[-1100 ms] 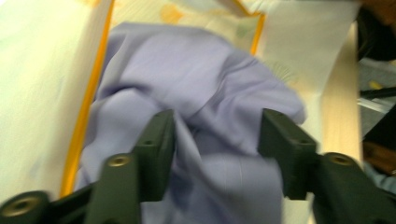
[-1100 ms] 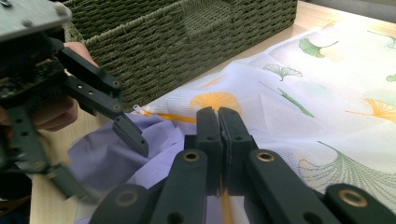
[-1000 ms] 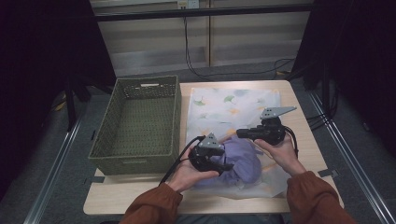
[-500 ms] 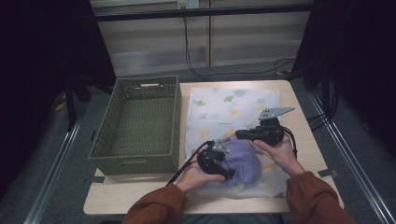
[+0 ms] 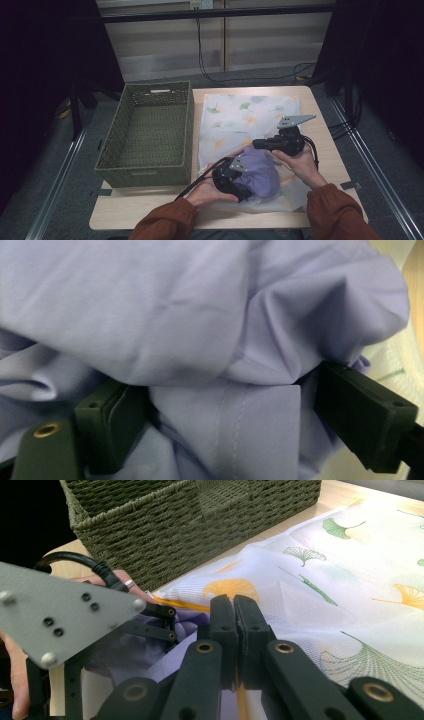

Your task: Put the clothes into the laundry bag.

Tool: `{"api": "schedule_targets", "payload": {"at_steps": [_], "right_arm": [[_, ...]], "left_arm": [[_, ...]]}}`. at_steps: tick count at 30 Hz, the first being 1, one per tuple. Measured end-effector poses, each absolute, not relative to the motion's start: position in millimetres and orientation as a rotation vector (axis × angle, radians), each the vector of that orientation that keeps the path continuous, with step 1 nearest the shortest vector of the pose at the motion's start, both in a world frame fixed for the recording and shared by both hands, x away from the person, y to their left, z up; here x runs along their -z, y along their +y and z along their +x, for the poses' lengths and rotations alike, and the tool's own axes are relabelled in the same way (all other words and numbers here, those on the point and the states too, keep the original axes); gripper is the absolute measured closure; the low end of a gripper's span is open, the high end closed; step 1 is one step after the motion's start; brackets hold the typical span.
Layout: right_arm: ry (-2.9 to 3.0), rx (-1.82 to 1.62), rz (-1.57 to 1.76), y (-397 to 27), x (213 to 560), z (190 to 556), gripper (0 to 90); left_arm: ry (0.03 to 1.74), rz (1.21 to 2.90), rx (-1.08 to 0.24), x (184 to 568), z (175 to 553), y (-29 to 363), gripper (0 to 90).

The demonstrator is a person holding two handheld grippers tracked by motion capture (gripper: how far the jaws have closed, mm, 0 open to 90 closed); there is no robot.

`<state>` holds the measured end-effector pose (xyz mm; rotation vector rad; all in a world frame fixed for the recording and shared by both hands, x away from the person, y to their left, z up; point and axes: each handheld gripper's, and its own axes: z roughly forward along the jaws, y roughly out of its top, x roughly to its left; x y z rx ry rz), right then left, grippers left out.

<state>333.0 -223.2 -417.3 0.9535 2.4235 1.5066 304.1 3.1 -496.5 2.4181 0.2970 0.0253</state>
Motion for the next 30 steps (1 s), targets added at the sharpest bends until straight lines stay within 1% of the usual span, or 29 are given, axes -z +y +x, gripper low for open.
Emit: {"api": "schedule_targets", "payload": {"at_steps": [3, 6, 9, 10, 12, 13, 14, 16, 18, 19, 20, 22, 23, 24, 30], "right_arm": [[2.425, -1.506, 0.95, -222.6, 417.4, 333.1, 88.3], [2.424, -1.505, 0.953, -222.8, 417.1, 332.9, 88.3], [2.426, -1.503, 0.951, -222.5, 417.2, 333.0, 88.3], [2.426, -1.503, 0.95, -222.4, 417.2, 333.0, 88.3], [2.427, -1.503, 0.95, -222.5, 417.1, 333.1, 88.3], [2.428, -1.502, 0.947, -222.7, 417.1, 333.1, 88.3], [2.427, -1.504, 0.948, -222.7, 417.0, 333.1, 88.3], [2.427, -1.505, 0.951, -222.7, 416.8, 332.8, 88.3], [2.429, -1.507, 0.948, -222.8, 417.1, 333.1, 88.3], [2.43, -1.505, 0.949, -222.8, 417.2, 333.3, 88.3], [2.43, -1.504, 0.948, -222.8, 417.3, 333.3, 88.3], [2.429, -1.507, 0.952, -222.7, 417.1, 333.3, 88.3], [2.426, -1.509, 0.951, -222.9, 417.0, 333.3, 88.3], [2.423, -1.506, 0.952, -223.1, 416.7, 333.2, 88.3], [2.419, -1.523, 0.941, -222.1, 412.8, 331.5, 88.3]], "left_arm": [[0.284, 2.433, -0.073, 497.4, 299.6, 0.6, 14.4], [0.276, 2.41, -0.068, 499.1, 300.9, 2.7, 14.1], [0.276, 2.445, -0.08, 496.5, 301.7, 1.2, 15.7], [0.302, 2.439, -0.08, 495.2, 302.8, 0.5, 17.7], [0.352, 2.431, -0.068, 491.5, 308.9, 3.0, 28.0], [0.363, 2.415, -0.064, 491.4, 311.1, 4.6, 40.1], [0.381, 2.407, -0.07, 491.4, 313.5, 6.5, 46.6], [0.359, 2.424, -0.101, 490.0, 317.9, 9.7, 60.8], [0.379, 2.41, -0.096, 490.0, 321.0, 9.2, 66.7], [0.401, 2.394, -0.093, 490.5, 320.6, 8.1, 73.6], [0.396, 2.417, -0.096, 488.7, 322.3, 8.0, 75.9], [0.435, 2.395, -0.104, 487.2, 322.7, 5.6, 80.9], [0.428, 2.402, -0.103, 485.1, 324.5, 5.6, 82.4], [0.465, 2.368, -0.12, 484.8, 324.5, 4.0, 82.8], [0.495, 2.359, -0.122, 480.1, 332.6, 3.4, 83.6]]}}
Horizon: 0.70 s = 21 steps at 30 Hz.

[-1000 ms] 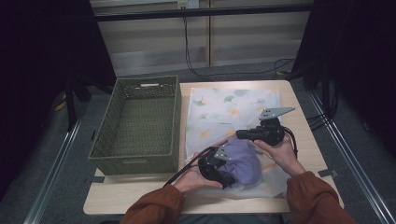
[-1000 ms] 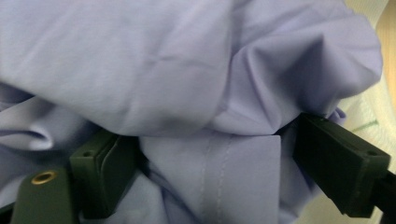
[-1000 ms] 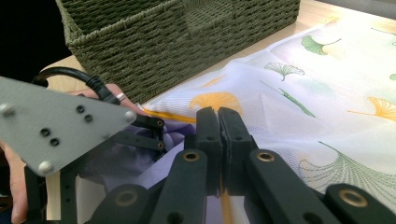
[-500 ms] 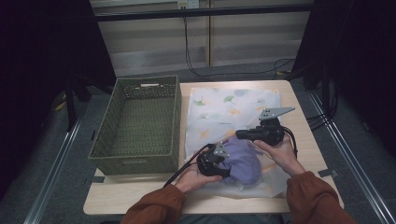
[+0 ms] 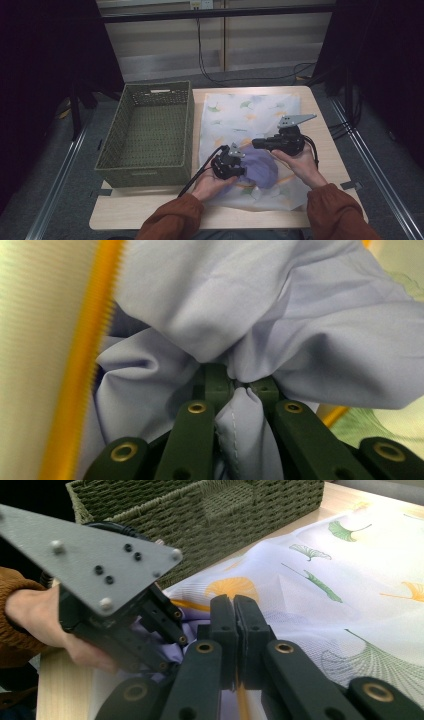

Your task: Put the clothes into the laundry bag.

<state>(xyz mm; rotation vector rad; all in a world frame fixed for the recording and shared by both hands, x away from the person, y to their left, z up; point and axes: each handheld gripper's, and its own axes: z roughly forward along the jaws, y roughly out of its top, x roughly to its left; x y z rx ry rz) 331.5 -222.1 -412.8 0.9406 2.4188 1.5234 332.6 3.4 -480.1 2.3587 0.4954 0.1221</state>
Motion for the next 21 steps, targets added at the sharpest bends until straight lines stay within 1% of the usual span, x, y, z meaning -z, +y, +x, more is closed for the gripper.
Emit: {"api": "schedule_targets", "payload": {"at_steps": [8, 13, 18, 19, 21], "right_arm": [[2.416, -1.538, 0.931, -221.4, 410.2, 330.5, 88.3], [2.42, -1.538, 0.932, -221.0, 409.5, 330.1, 88.3], [2.414, -1.547, 0.923, -221.2, 407.9, 329.5, 88.3], [2.412, -1.548, 0.923, -221.2, 407.2, 329.3, 88.3], [2.411, -1.552, 0.921, -221.3, 406.8, 329.3, 88.3]], "left_arm": [[0.604, 2.269, -0.125, 476.7, 339.6, -6.1, 83.8], [0.615, 2.264, -0.152, 472.5, 344.5, -9.5, 84.0], [0.65, 2.222, -0.166, 467.2, 350.3, -11.7, 84.1], [0.665, 2.189, -0.154, 465.9, 352.7, -12.7, 84.1], [0.681, 2.178, -0.152, 466.0, 353.5, -13.4, 84.2]]}}
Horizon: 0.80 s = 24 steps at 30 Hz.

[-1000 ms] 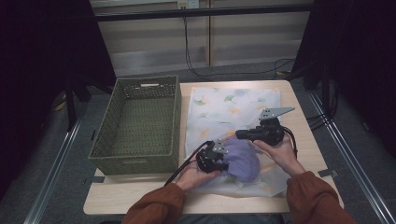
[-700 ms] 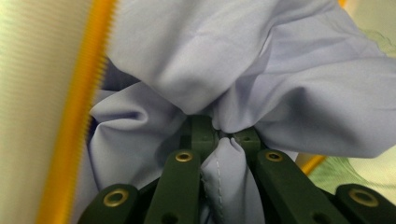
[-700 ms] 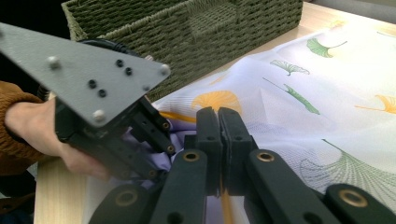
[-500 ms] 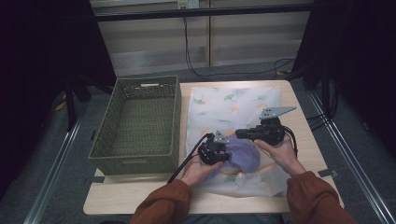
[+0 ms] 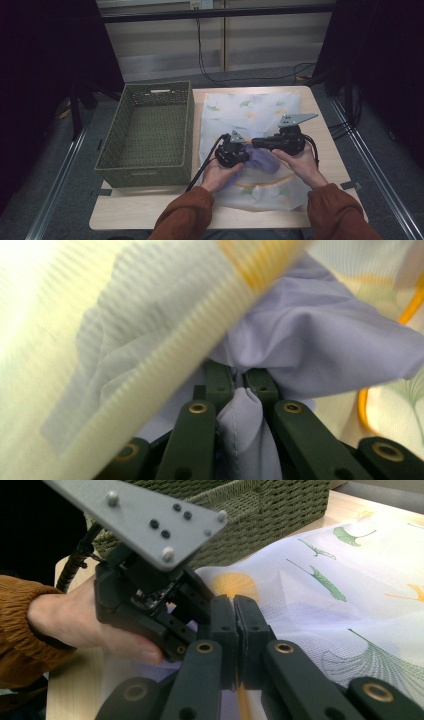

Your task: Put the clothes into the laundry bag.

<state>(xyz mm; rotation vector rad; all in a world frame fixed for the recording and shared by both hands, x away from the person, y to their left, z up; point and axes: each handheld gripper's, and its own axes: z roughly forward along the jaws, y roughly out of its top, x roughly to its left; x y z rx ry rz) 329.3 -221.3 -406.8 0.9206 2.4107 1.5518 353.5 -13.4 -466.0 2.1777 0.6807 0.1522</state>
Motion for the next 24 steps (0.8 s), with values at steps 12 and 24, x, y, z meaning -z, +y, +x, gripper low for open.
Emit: {"api": "schedule_targets", "payload": {"at_steps": [12, 24], "right_arm": [[2.418, -1.558, 0.932, -222.8, 408.5, 330.5, 88.4], [2.439, -1.528, 0.957, -224.9, 415.0, 333.8, 88.3]], "left_arm": [[0.786, 2.066, -0.199, 462.3, 357.0, -18.0, 84.0], [0.763, 2.142, -0.177, 475.1, 358.1, -20.8, 65.8]]}}
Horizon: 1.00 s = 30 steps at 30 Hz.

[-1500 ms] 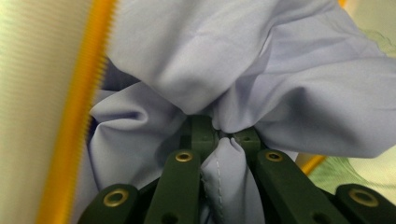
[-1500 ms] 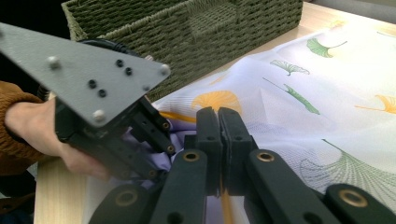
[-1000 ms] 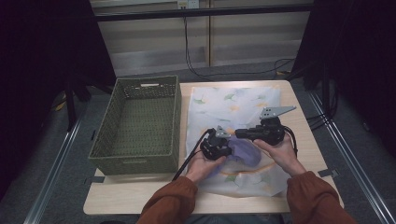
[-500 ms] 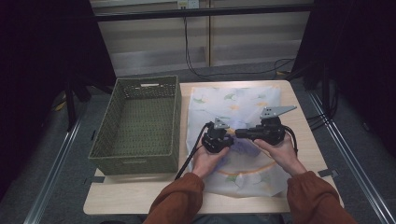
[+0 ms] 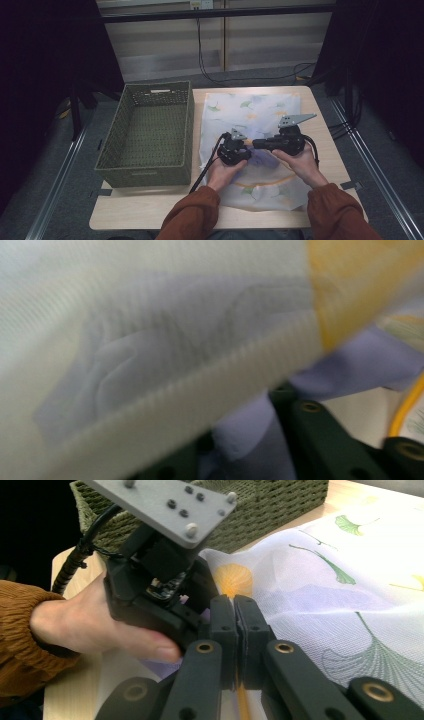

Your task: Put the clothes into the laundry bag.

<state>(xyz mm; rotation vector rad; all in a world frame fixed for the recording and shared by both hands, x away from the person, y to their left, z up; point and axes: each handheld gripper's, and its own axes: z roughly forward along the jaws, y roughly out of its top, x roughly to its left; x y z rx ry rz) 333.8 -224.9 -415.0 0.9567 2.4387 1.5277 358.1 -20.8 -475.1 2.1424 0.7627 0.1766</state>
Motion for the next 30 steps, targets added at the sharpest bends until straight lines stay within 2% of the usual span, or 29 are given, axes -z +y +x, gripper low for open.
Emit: {"api": "schedule_targets", "payload": {"at_steps": [1, 6, 18, 30], "right_arm": [[2.438, -1.527, 0.962, -225.5, 415.4, 334.0, 88.3], [2.438, -1.524, 0.965, -225.9, 416.1, 334.3, 88.3], [2.44, -1.522, 0.97, -226.6, 417.8, 335.1, 88.2], [2.443, -1.515, 0.967, -226.6, 418.2, 335.5, 88.2]], "left_arm": [[0.75, 2.149, -0.173, 474.3, 356.8, -20.3, 65.8], [0.688, 2.156, -0.112, 467.1, 350.9, -14.2, 51.9], [0.591, 2.181, -0.097, 443.6, 327.5, 20.2, 44.0], [0.496, 2.296, -0.104, 461.8, 289.3, 46.9, 39.7]]}}
